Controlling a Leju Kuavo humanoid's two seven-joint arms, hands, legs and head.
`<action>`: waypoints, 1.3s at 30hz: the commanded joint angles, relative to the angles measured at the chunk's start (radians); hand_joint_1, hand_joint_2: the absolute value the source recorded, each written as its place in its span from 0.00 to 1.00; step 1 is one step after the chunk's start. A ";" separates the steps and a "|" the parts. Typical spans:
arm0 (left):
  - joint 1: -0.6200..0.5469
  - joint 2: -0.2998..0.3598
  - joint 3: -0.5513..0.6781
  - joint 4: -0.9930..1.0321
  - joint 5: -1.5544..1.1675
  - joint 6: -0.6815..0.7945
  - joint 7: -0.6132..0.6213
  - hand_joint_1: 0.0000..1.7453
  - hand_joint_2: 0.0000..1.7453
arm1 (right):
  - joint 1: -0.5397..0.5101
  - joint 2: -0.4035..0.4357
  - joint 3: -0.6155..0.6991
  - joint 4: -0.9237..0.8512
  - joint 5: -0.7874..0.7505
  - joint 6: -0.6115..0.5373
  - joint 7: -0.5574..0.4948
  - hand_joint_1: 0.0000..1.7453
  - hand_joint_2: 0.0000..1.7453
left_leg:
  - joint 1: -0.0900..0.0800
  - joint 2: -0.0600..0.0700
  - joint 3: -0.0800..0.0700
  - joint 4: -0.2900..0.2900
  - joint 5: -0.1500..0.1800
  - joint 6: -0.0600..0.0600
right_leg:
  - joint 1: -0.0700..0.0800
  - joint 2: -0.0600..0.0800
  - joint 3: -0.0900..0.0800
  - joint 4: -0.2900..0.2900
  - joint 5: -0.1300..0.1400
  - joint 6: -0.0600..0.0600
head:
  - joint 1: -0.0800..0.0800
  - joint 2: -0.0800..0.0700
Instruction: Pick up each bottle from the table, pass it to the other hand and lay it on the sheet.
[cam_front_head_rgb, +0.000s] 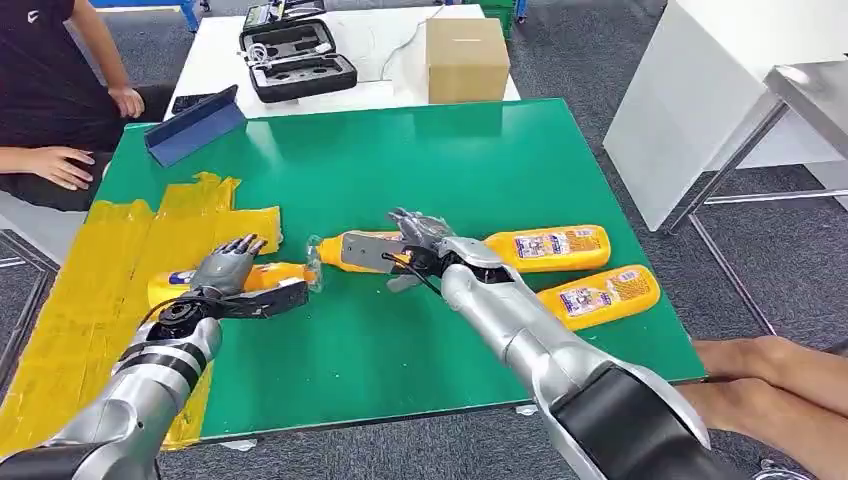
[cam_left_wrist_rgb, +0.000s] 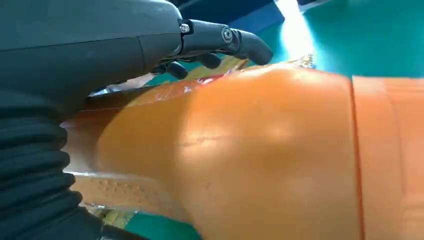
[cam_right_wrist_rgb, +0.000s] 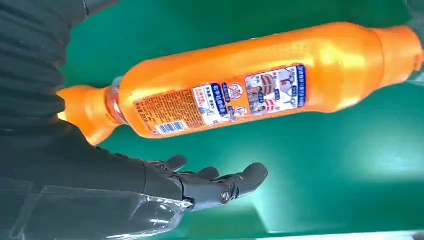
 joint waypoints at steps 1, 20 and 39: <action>-0.042 -0.010 -0.014 0.080 0.017 -0.012 -0.031 0.00 0.00 | -0.076 0.014 0.030 0.128 0.016 -0.001 0.020 0.00 1.00 | 0.000 0.000 0.000 0.001 -0.001 0.000 | 0.000 -0.001 0.000 0.001 -0.001 -0.001 | 0.000 0.000; 0.126 -0.061 -0.163 -0.409 0.942 -0.542 -0.408 0.00 0.00 | -0.059 -0.091 -0.040 0.233 0.234 -0.039 0.136 0.00 1.00 | 0.000 -0.003 0.002 0.001 -0.001 -0.001 | 0.000 -0.003 0.003 0.001 -0.002 0.000 | 0.000 0.000; 0.186 -0.011 -0.357 -0.564 1.164 -0.571 -0.396 0.00 0.00 | -0.041 -0.093 -0.122 0.246 0.358 -0.102 0.147 0.00 1.00 | -0.001 -0.001 0.000 0.001 0.000 -0.001 | -0.001 -0.001 0.000 0.001 -0.001 0.000 | 0.000 0.000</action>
